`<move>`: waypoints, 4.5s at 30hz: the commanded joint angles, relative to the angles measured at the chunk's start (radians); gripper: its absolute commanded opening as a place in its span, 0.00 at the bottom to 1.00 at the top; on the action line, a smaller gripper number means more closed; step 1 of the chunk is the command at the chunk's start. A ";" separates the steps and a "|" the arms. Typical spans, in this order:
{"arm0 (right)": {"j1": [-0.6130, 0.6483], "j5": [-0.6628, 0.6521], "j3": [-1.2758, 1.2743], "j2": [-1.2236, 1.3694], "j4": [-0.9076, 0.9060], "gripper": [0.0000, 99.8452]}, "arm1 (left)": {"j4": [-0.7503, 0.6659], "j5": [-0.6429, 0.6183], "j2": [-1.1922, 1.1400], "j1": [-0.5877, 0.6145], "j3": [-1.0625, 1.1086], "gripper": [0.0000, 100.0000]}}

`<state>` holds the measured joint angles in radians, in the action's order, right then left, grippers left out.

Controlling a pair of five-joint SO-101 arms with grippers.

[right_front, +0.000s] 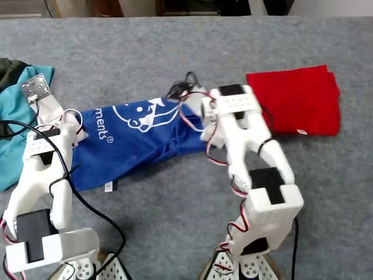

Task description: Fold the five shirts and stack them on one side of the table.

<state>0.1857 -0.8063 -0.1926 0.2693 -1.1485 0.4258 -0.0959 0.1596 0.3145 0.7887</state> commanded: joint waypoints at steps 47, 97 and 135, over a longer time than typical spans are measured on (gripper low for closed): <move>0.189 0.437 -0.886 -1.021 0.210 0.00 | 0.740 0.195 0.294 0.055 -0.176 0.02; 0.194 0.542 -0.774 -0.527 0.394 0.00 | 0.776 0.393 -0.483 0.193 -0.640 0.22; -0.064 0.531 -0.656 -0.957 0.106 0.00 | 1.330 0.146 -0.645 -0.422 -1.444 0.02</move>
<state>0.2378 -0.2677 -0.9398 -0.4918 -0.9398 1.7392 0.1204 -0.5432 -0.0077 -0.5800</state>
